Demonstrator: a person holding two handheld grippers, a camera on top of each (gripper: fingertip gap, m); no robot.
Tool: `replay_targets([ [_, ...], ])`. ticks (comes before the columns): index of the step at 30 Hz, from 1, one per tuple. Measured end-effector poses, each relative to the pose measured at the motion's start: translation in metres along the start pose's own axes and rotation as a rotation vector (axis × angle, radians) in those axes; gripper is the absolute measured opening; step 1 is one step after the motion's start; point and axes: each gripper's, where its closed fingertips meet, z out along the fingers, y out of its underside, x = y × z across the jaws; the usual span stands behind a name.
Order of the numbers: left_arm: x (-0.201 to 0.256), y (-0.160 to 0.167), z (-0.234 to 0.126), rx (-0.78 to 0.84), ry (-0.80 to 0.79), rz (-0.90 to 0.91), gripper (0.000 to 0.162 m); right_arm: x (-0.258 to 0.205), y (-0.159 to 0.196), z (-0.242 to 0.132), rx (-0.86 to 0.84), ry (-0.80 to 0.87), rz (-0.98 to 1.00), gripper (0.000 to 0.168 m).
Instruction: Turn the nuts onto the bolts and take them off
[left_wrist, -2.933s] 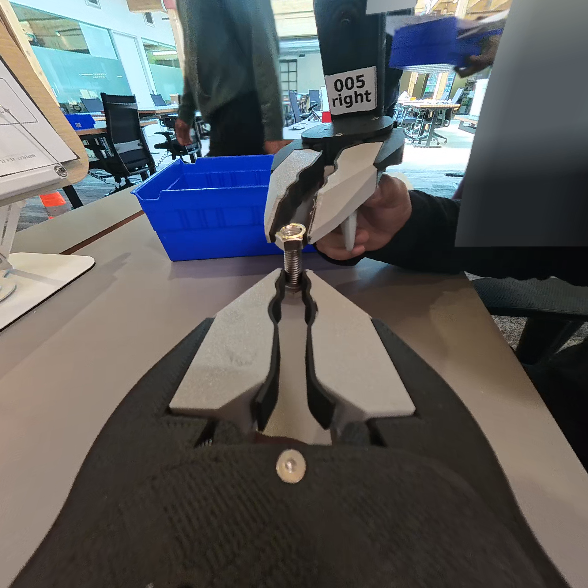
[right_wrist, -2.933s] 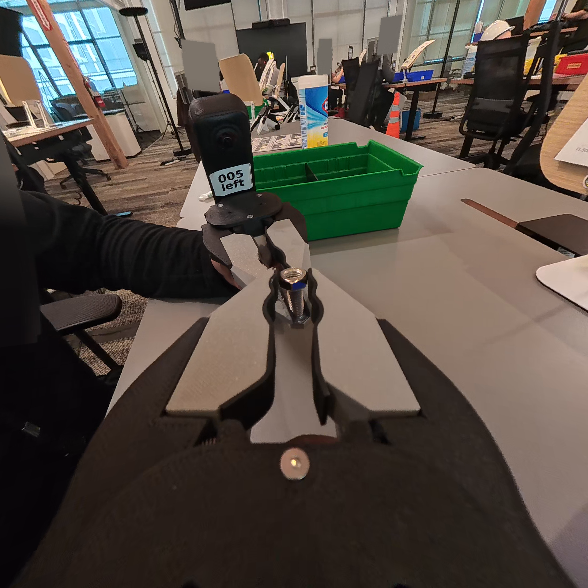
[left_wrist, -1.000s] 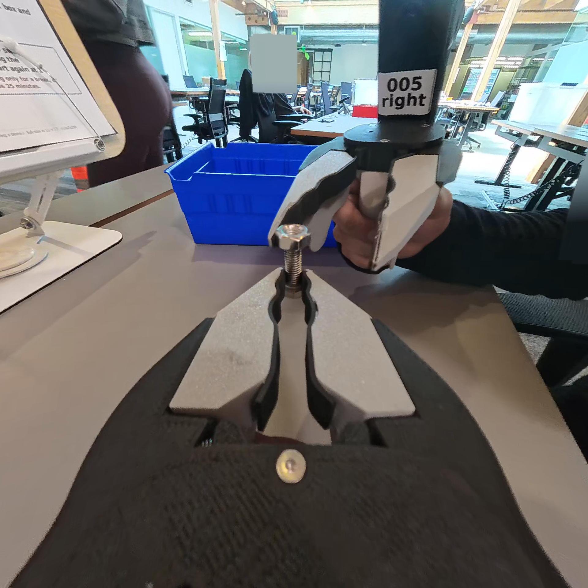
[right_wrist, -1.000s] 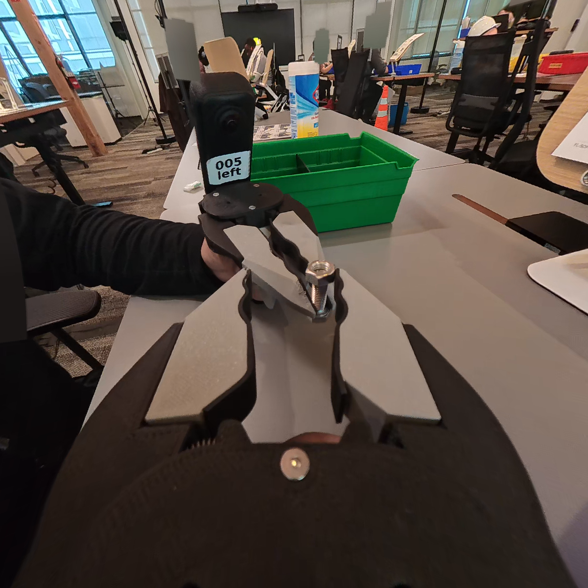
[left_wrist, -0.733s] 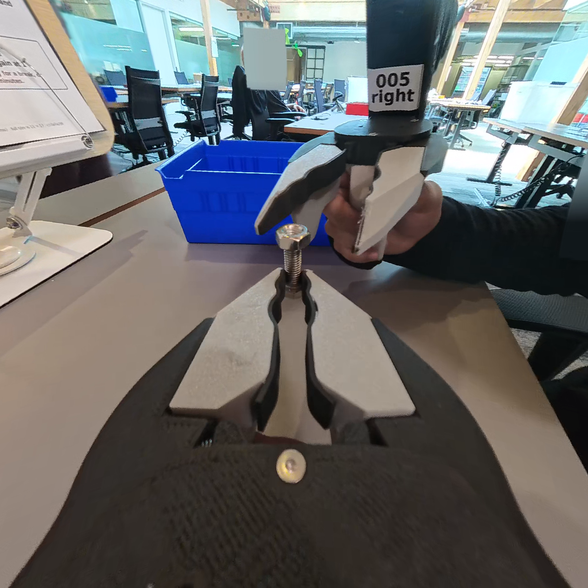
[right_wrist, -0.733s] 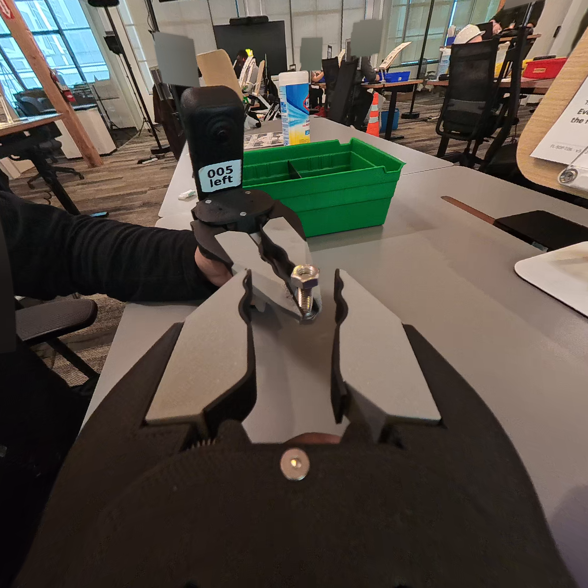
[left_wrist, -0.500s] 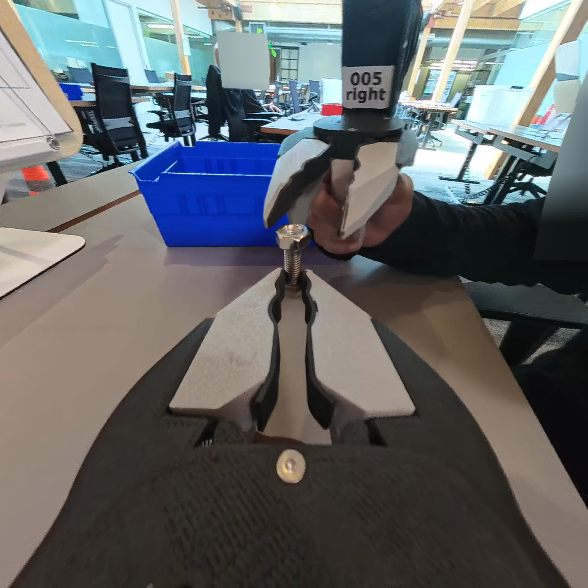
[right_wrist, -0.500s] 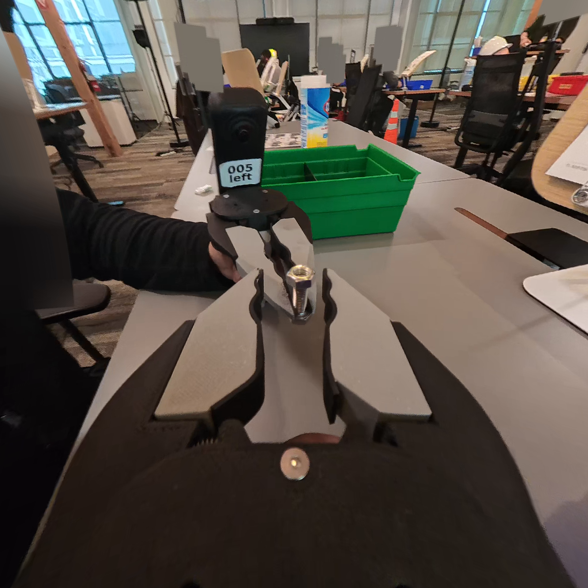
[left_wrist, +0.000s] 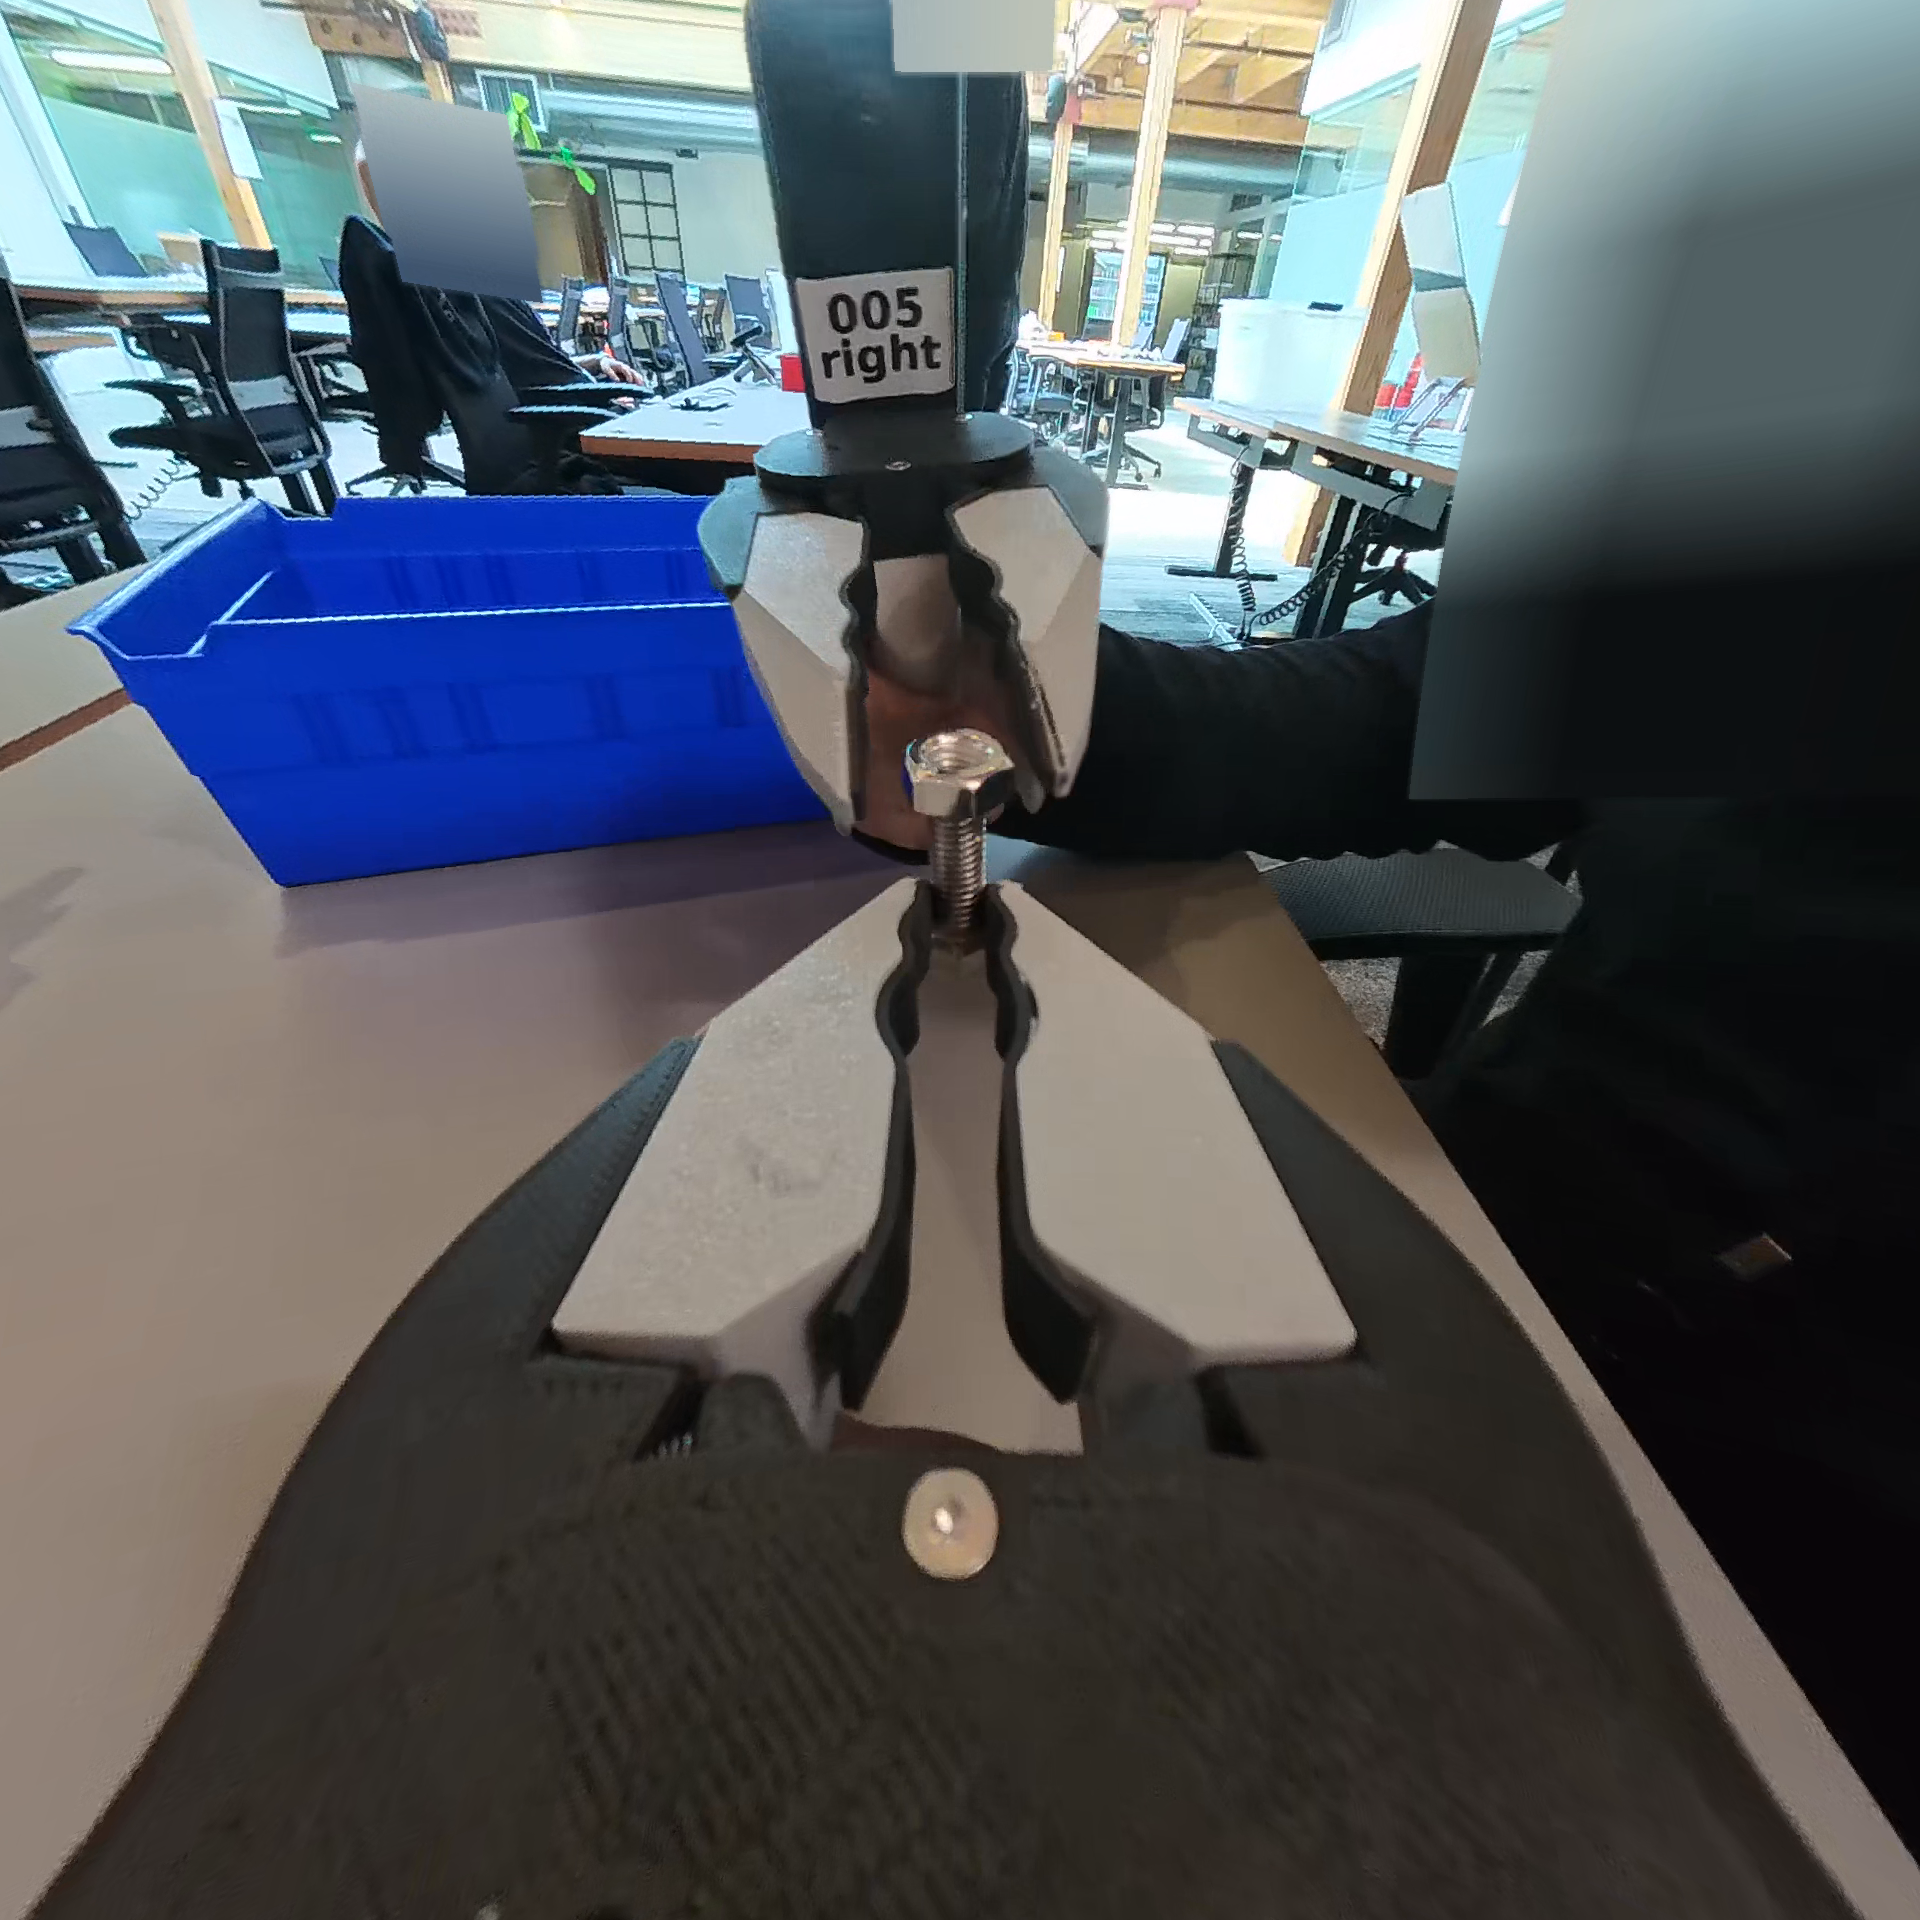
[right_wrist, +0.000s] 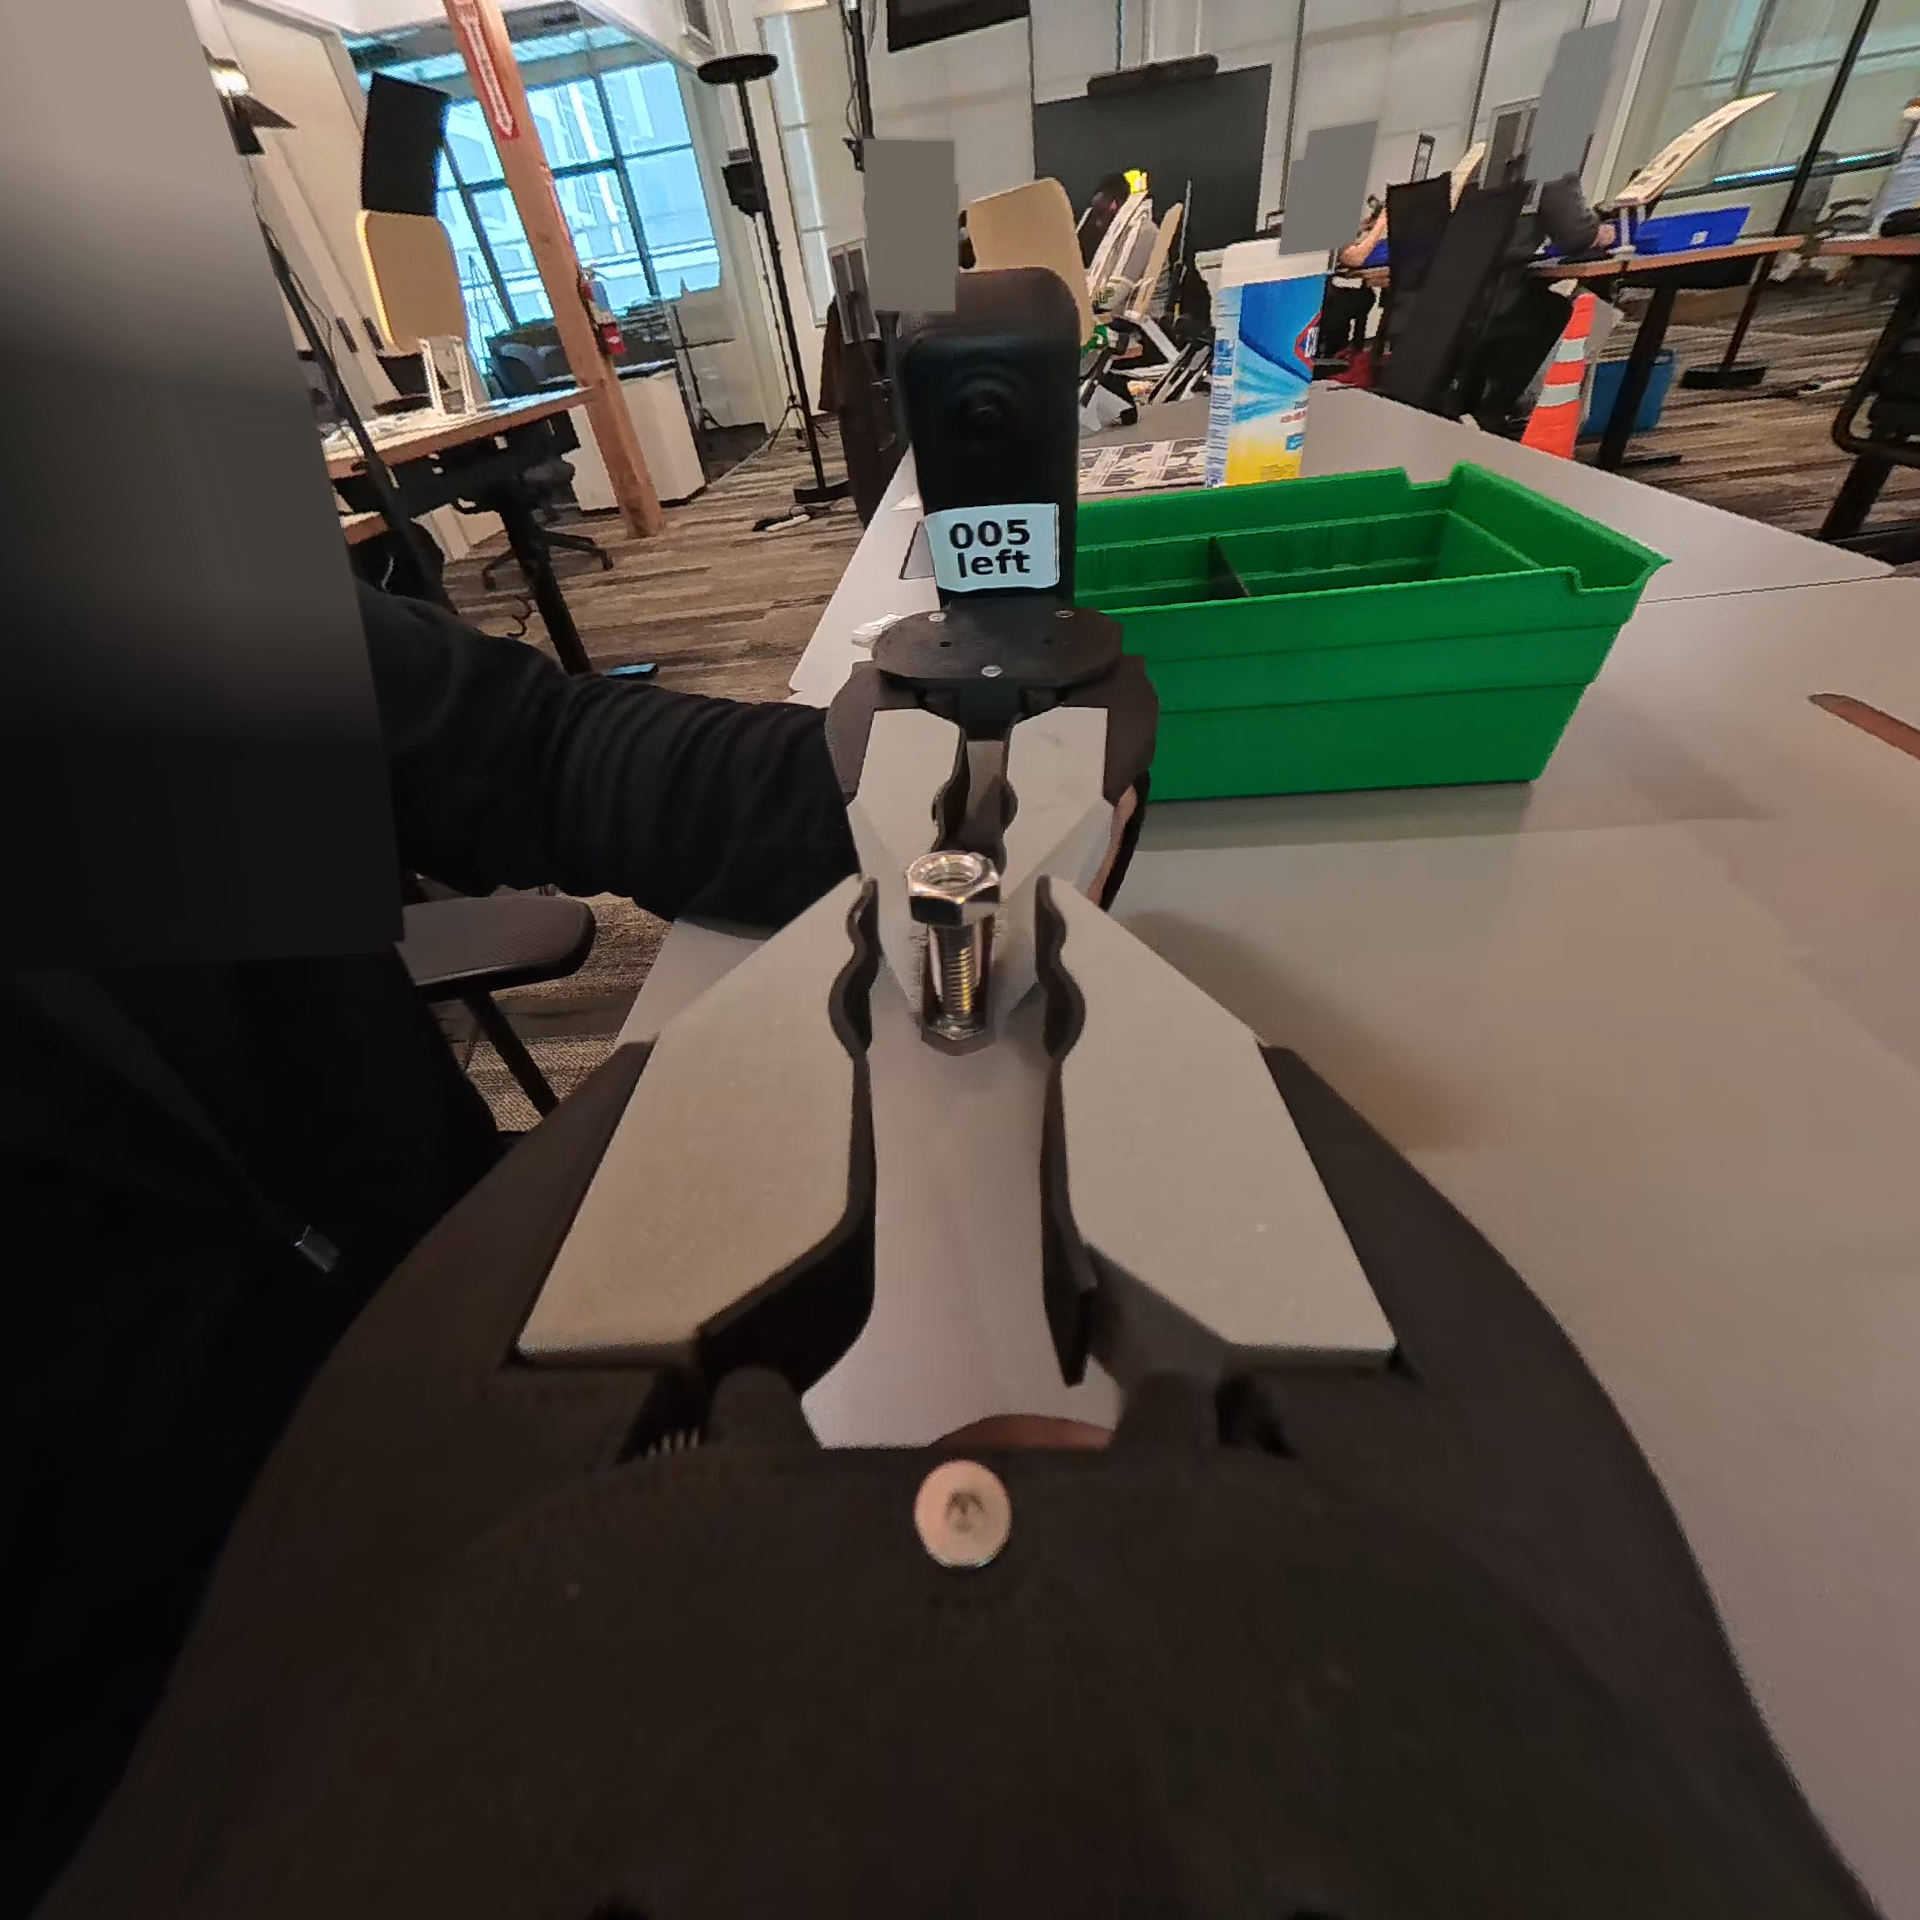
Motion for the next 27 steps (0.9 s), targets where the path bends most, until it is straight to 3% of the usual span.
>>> replay_targets([
  [14,0.0,-0.002,0.002,0.0,-0.018,0.021,0.007,-0.002,-0.003,0.002,0.011,-0.004,-0.013,0.015],
  [27,-0.045,-0.002,0.0,-0.013,-0.366,0.073,0.007,0.04,-0.005,-0.003,0.012,0.312,-0.034,0.014],
])
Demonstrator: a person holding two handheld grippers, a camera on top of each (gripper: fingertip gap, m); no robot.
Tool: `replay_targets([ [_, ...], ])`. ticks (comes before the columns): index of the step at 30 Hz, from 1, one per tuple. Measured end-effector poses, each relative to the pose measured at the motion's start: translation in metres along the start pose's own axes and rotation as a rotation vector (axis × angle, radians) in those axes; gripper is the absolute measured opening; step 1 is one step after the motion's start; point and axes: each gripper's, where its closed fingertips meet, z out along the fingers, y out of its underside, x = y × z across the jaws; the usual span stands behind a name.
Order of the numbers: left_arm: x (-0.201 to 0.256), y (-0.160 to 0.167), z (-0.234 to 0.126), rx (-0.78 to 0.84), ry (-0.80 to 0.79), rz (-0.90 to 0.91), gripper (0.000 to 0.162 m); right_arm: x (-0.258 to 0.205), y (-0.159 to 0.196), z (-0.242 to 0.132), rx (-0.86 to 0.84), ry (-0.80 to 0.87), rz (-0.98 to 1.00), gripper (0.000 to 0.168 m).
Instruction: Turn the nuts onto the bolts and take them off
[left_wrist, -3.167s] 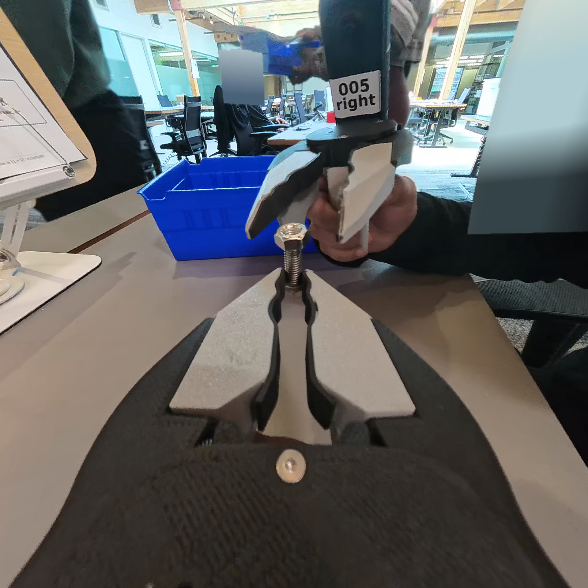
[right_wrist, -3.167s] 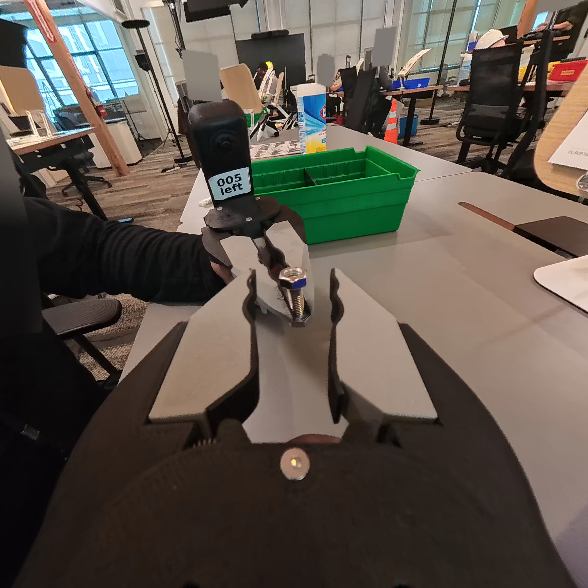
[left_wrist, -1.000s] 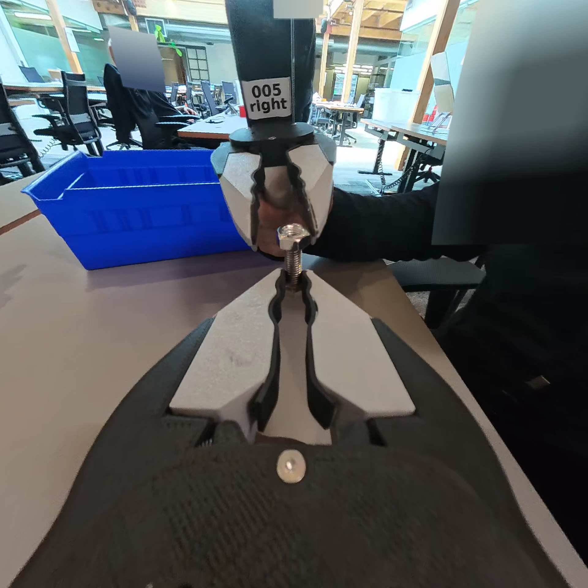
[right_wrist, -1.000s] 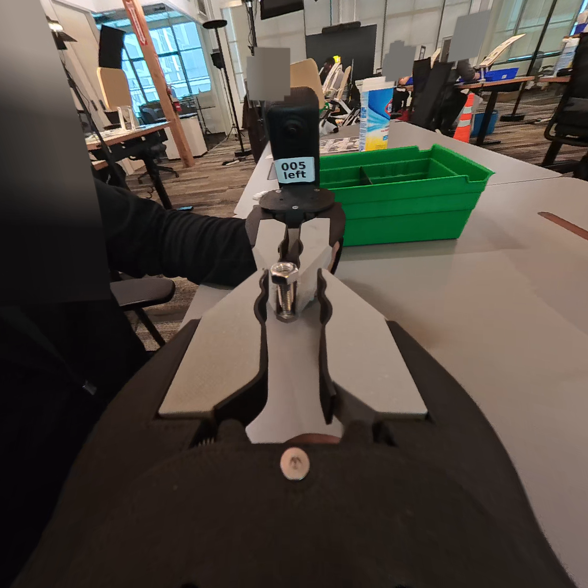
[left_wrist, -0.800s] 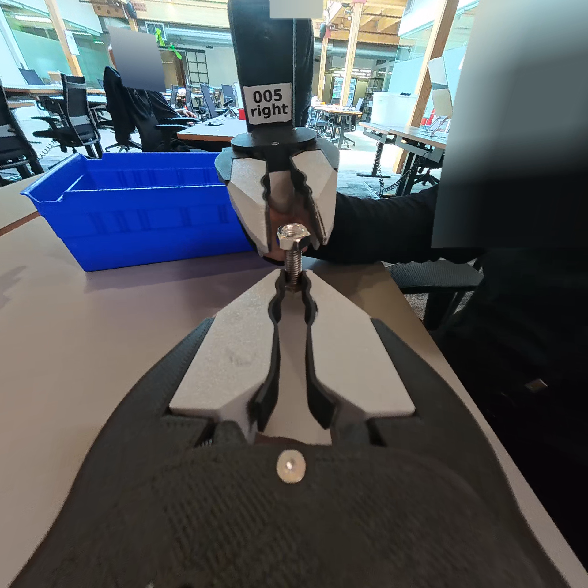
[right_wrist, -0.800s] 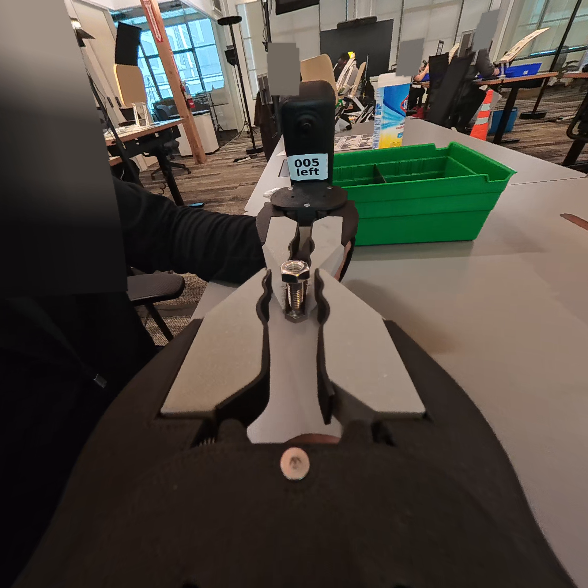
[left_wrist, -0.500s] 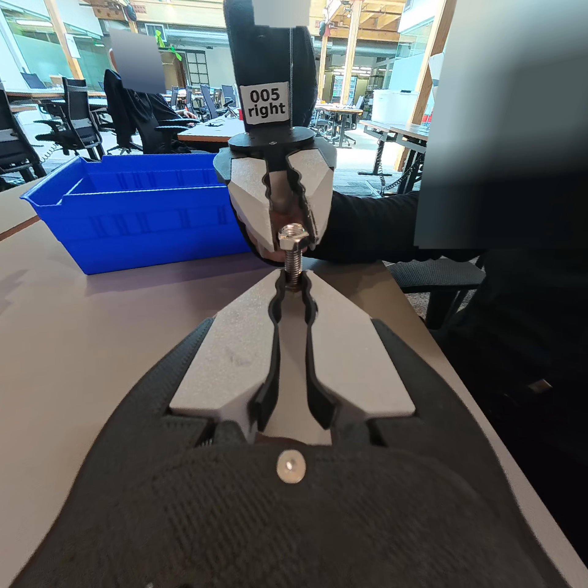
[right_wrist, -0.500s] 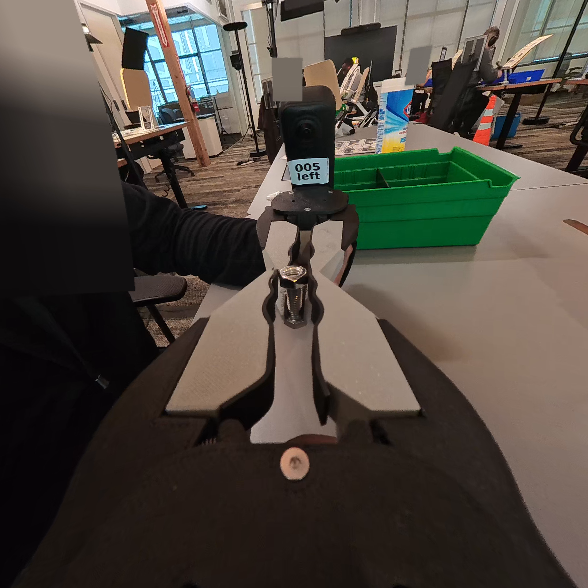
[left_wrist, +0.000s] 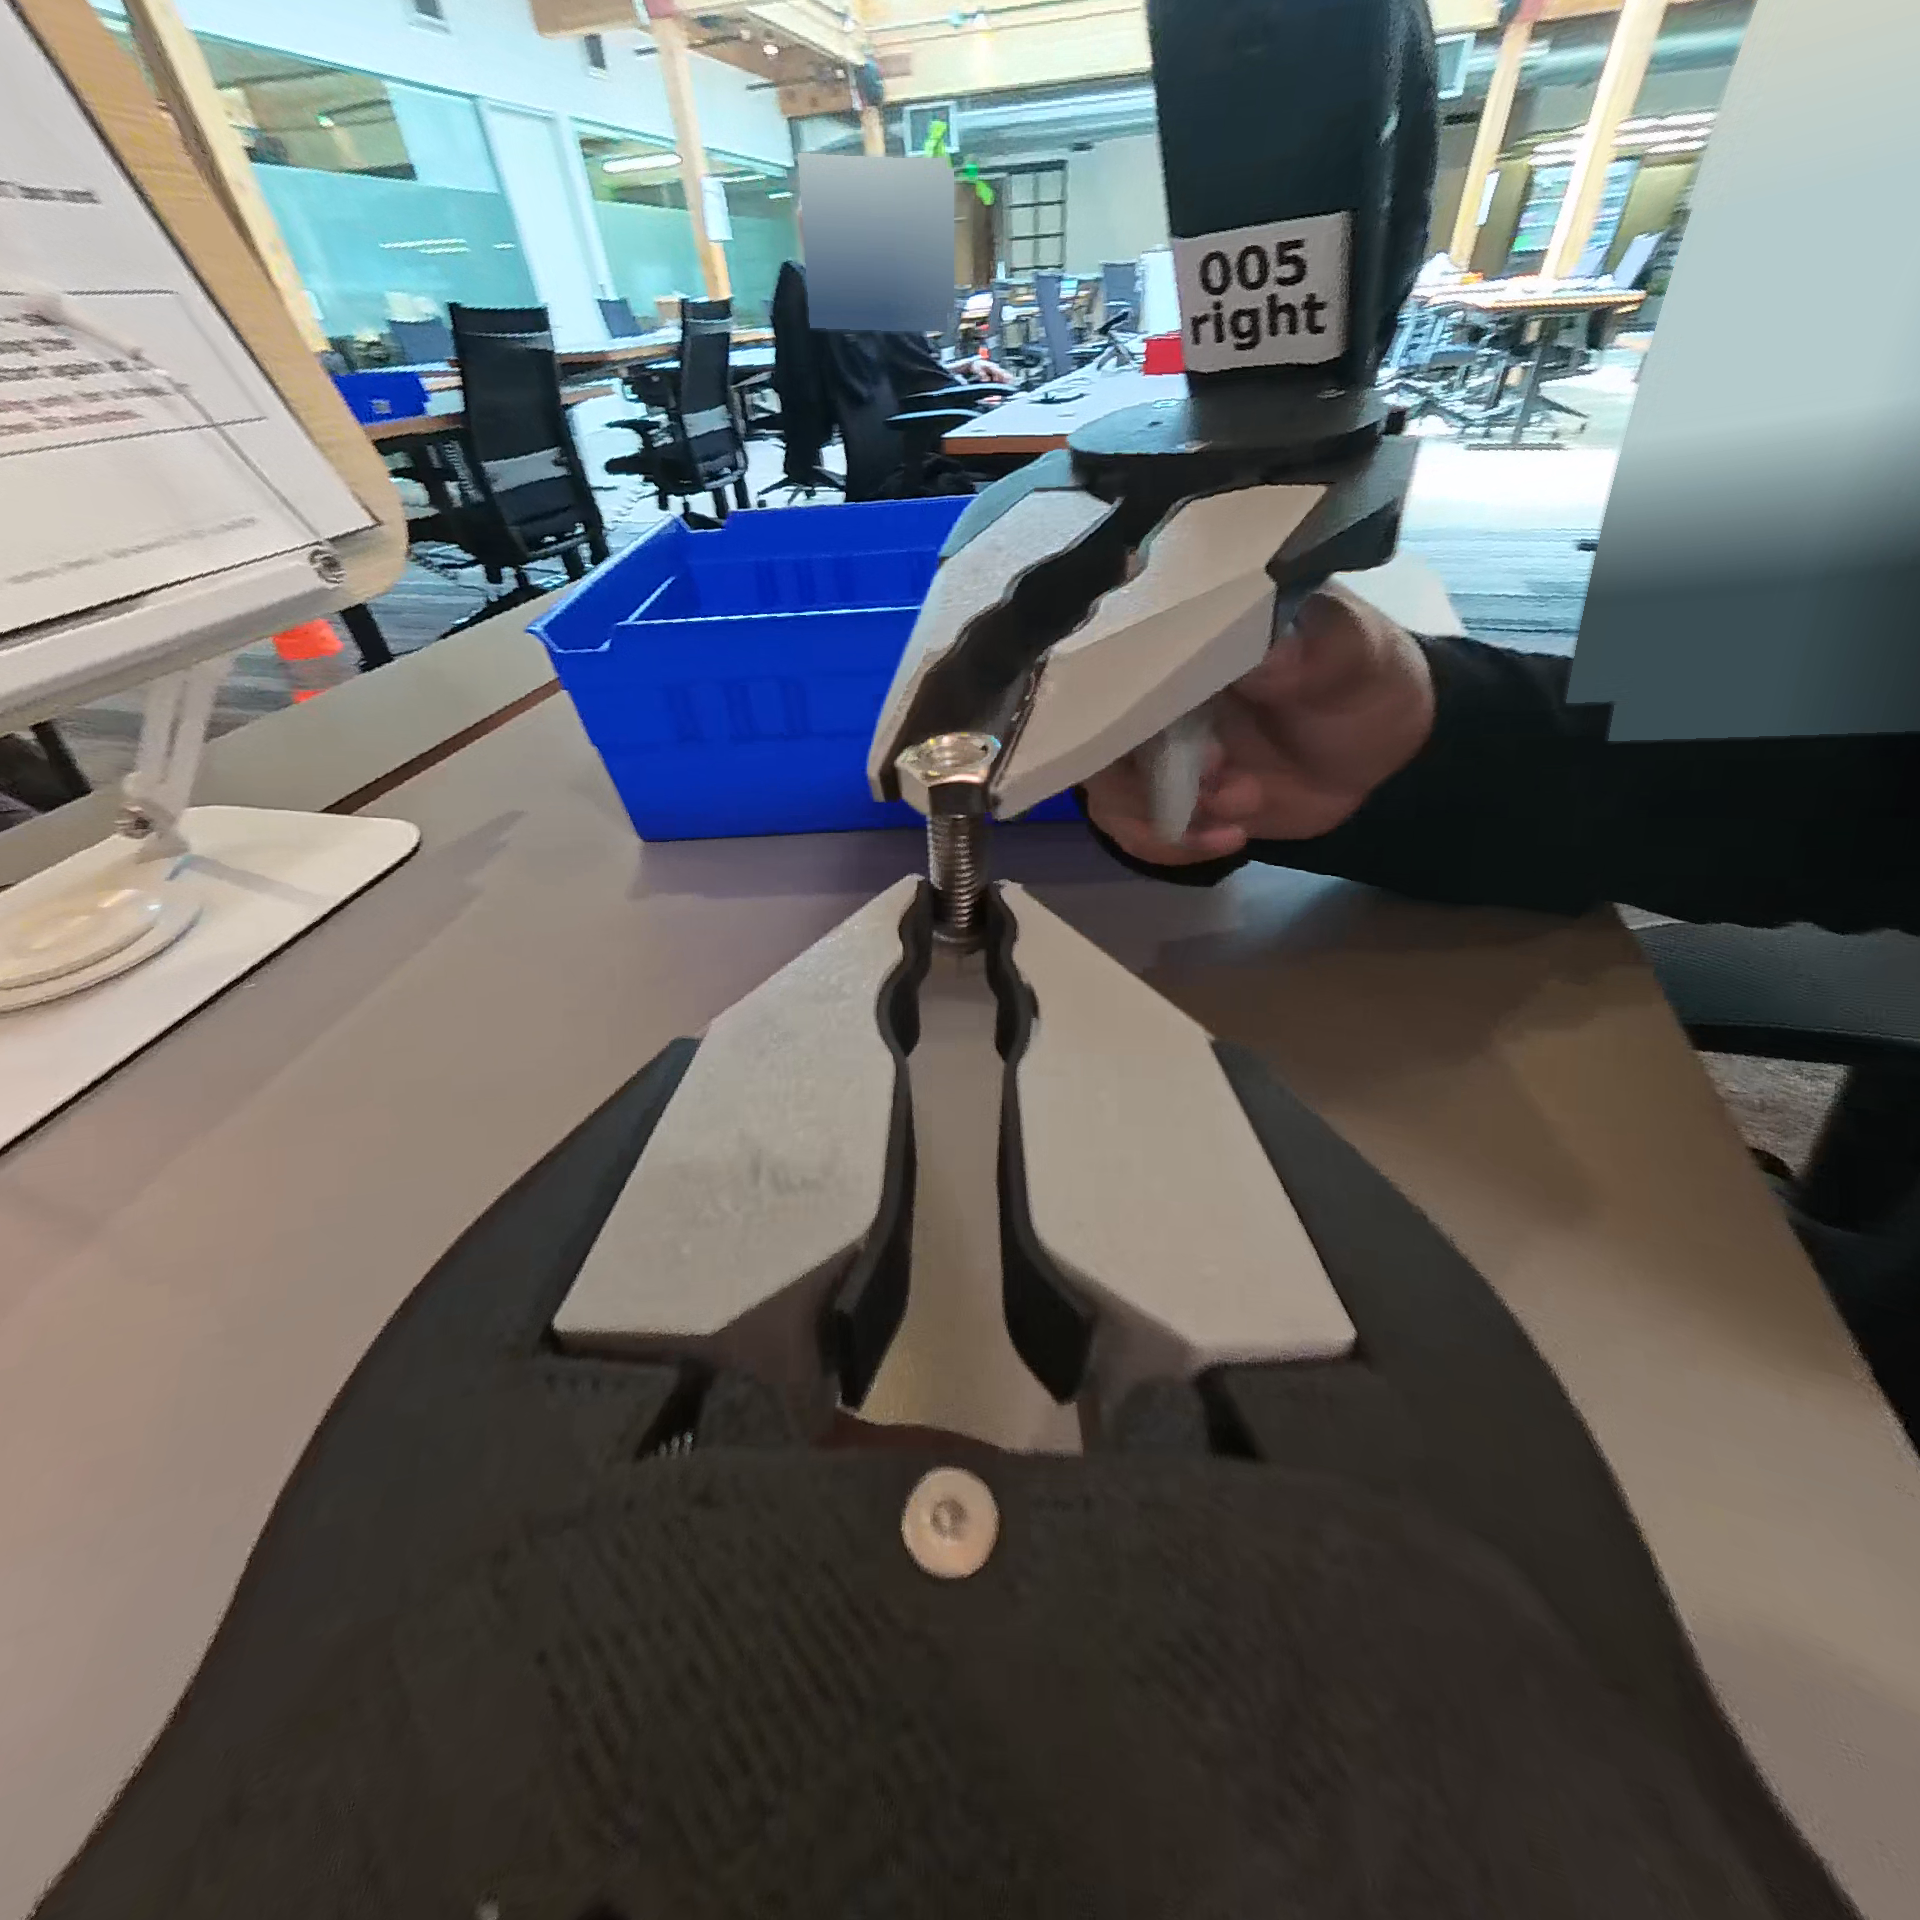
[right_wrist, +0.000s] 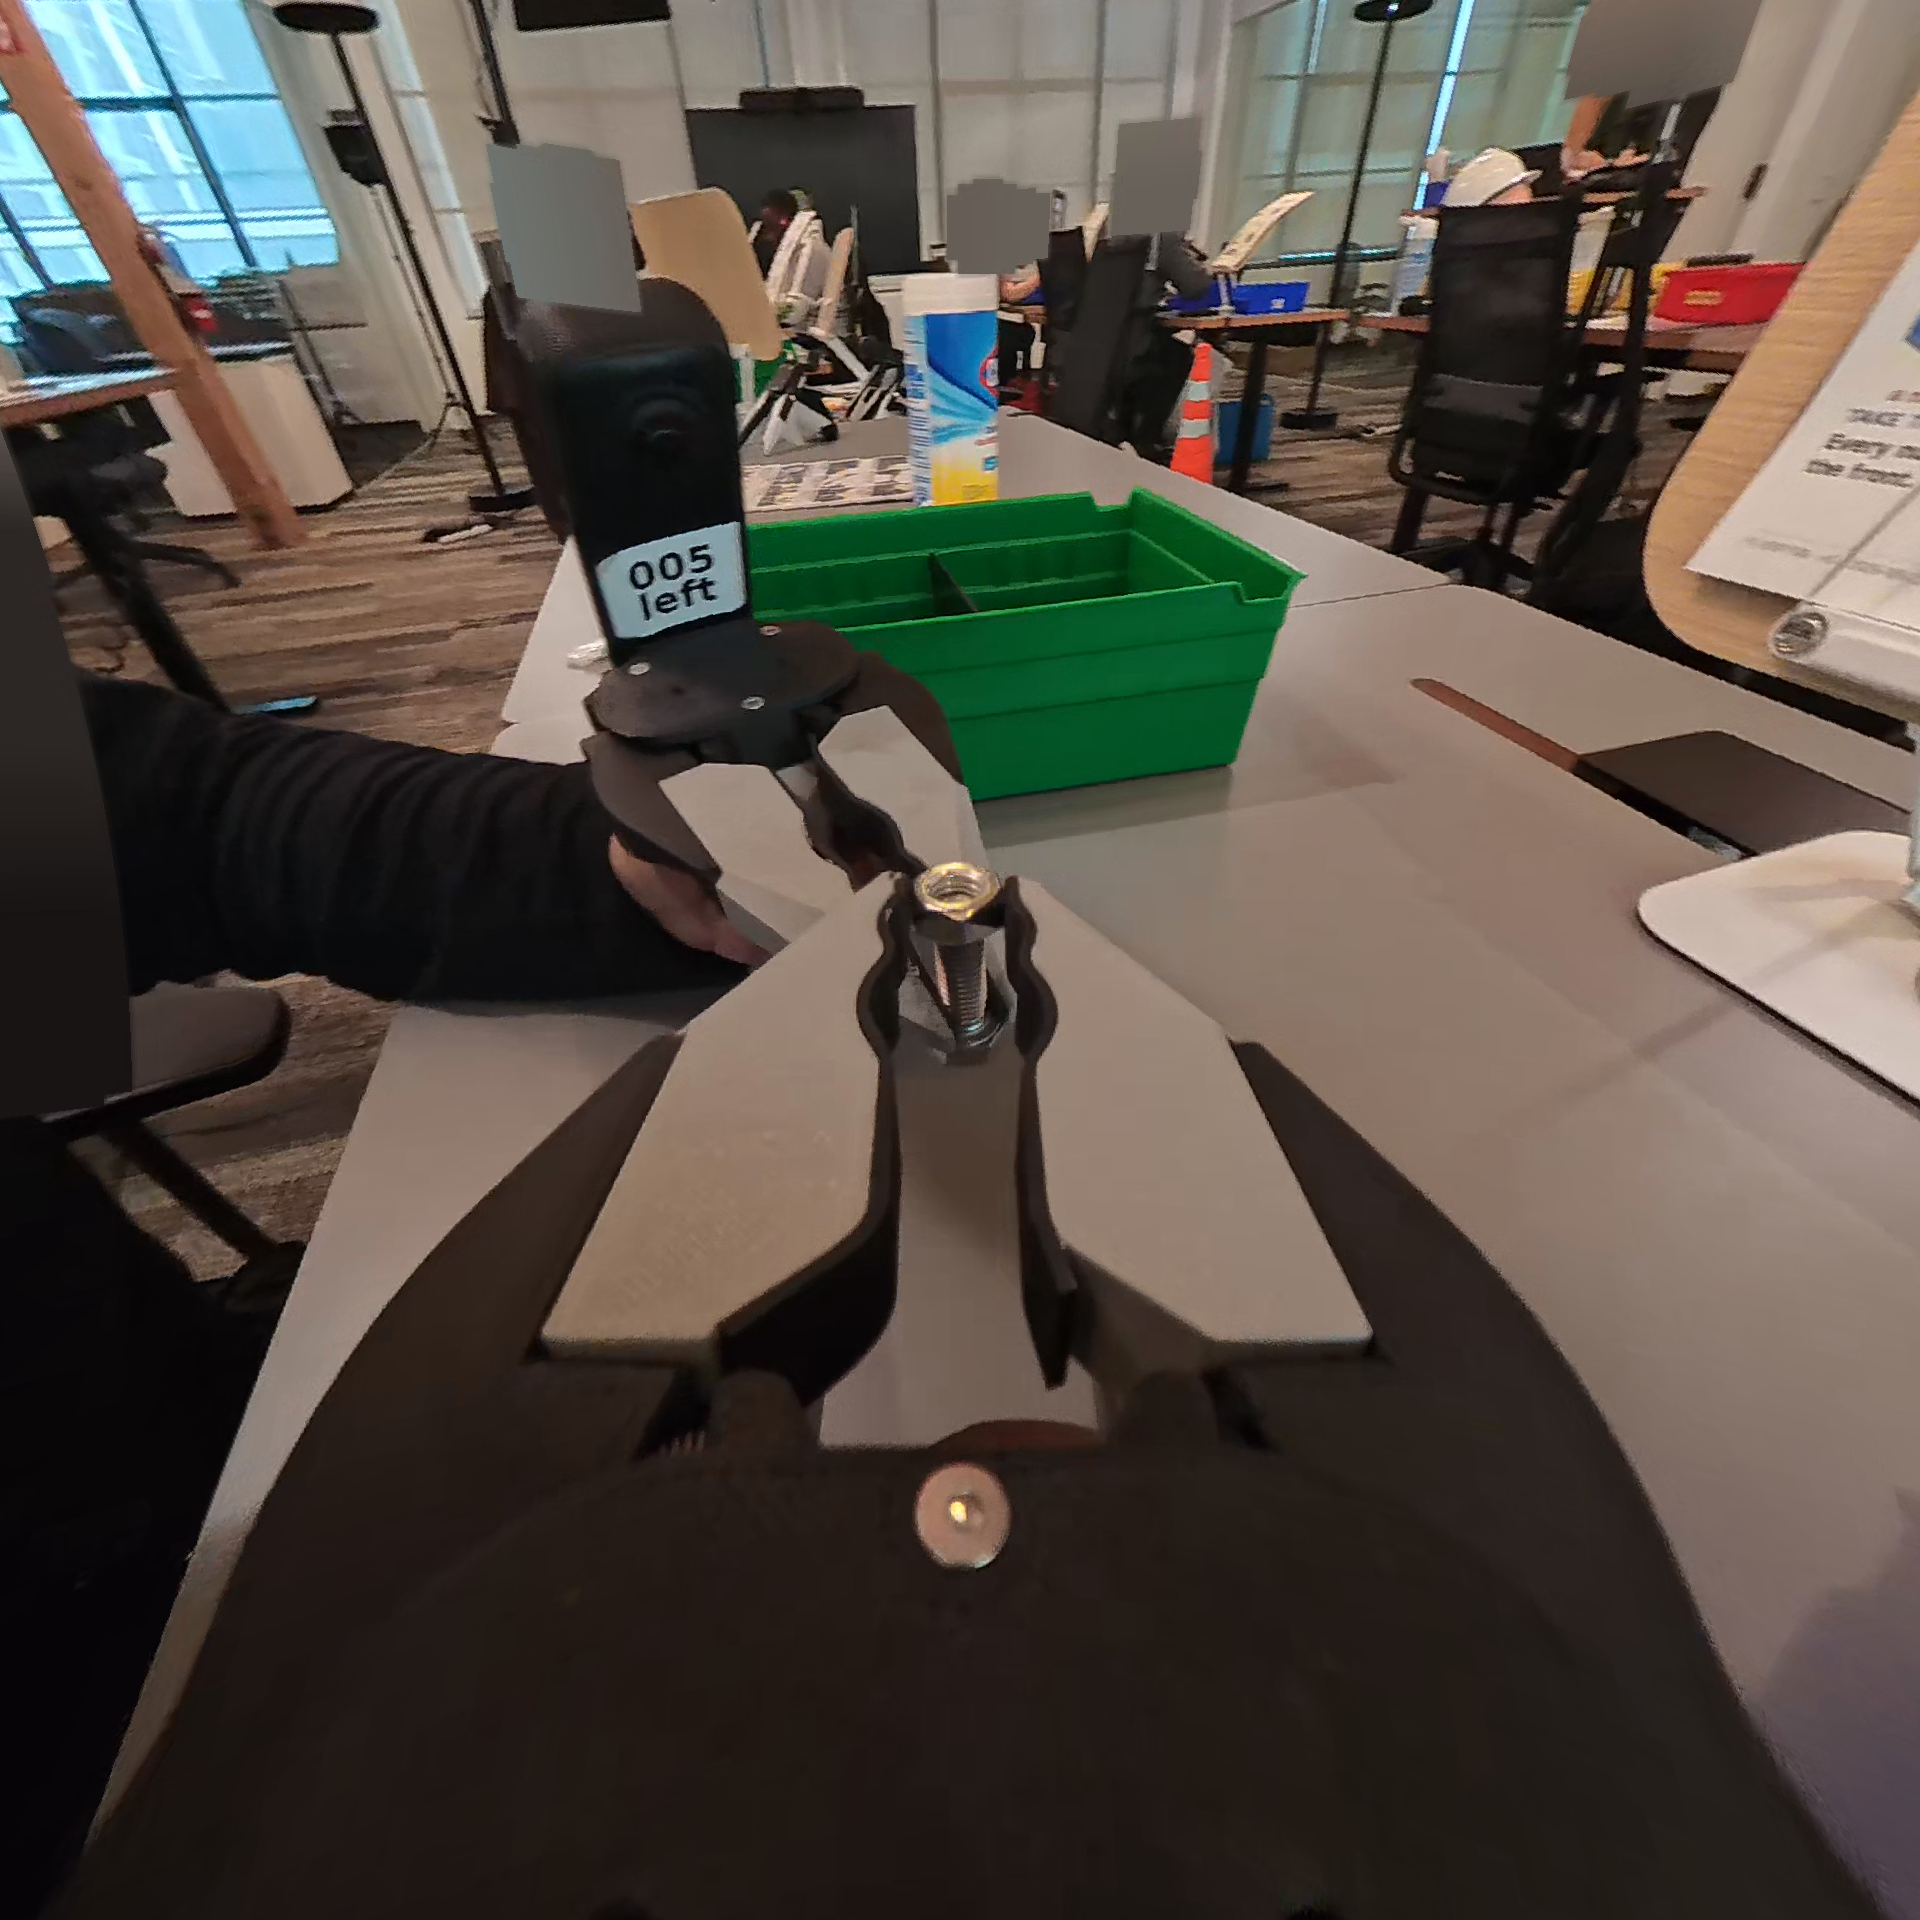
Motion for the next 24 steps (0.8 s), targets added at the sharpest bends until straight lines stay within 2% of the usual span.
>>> replay_targets([
  [9,-0.015,0.001,0.002,-0.026,-0.181,0.038,0.007,0.014,-0.001,0.004,0.021,0.185,-0.007,0.014],
  [24,-0.03,0.008,0.0,-0.054,-0.309,0.012,0.007,0.028,0.003,0.012,0.038,0.398,0.018,0.014],
])
